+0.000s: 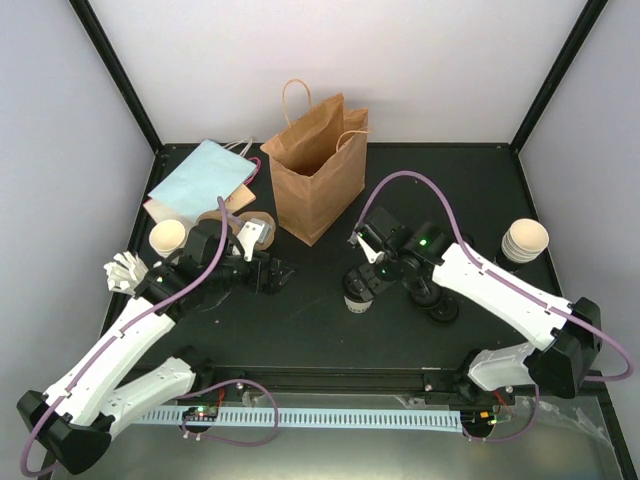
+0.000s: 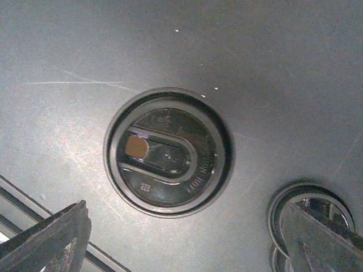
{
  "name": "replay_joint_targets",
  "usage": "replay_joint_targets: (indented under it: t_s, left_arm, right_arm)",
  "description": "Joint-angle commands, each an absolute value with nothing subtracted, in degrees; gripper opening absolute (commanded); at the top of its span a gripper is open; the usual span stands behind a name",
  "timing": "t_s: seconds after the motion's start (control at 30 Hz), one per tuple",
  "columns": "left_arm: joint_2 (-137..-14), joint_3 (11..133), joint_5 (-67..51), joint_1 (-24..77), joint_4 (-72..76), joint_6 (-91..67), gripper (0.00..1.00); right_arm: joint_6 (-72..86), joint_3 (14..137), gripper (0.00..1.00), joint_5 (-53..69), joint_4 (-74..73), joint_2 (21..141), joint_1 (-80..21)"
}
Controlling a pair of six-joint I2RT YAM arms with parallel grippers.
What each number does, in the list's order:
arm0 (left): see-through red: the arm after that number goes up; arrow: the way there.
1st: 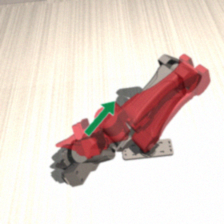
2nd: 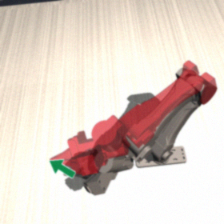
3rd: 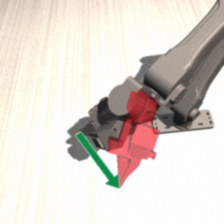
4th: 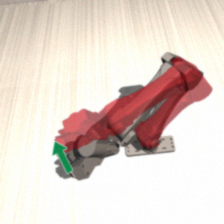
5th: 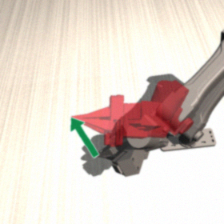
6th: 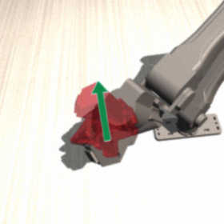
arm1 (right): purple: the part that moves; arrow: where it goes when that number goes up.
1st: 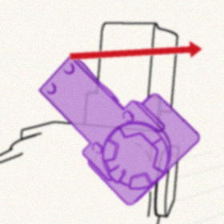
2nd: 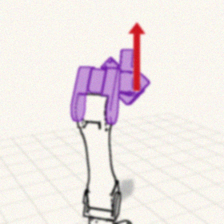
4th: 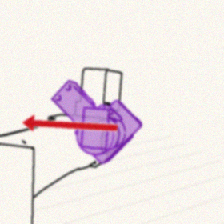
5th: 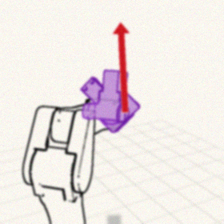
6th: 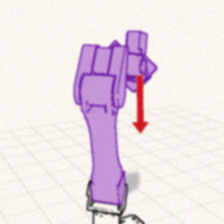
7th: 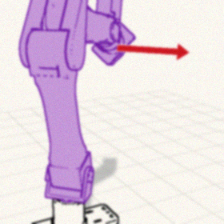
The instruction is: Pack the takeout coffee
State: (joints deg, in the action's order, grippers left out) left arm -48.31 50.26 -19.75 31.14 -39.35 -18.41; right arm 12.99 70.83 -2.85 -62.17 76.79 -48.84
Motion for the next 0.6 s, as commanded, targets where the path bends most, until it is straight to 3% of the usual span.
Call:
replay_joint_targets:
  t_s: [0.0,0.57]
  left_arm:
    - [-47.1,50.0,-19.6,30.8,-38.8,-17.3,0.99]
    - [-46.0,49.4,-18.6,30.7,-38.7,-17.2,0.99]
  right_arm:
    - [14.7,73.3,0.94,-4.2,-62.0,78.7,-51.2]
    - [20.6,71.5,0.96,-6.6,-60.0,81.8,-53.3]
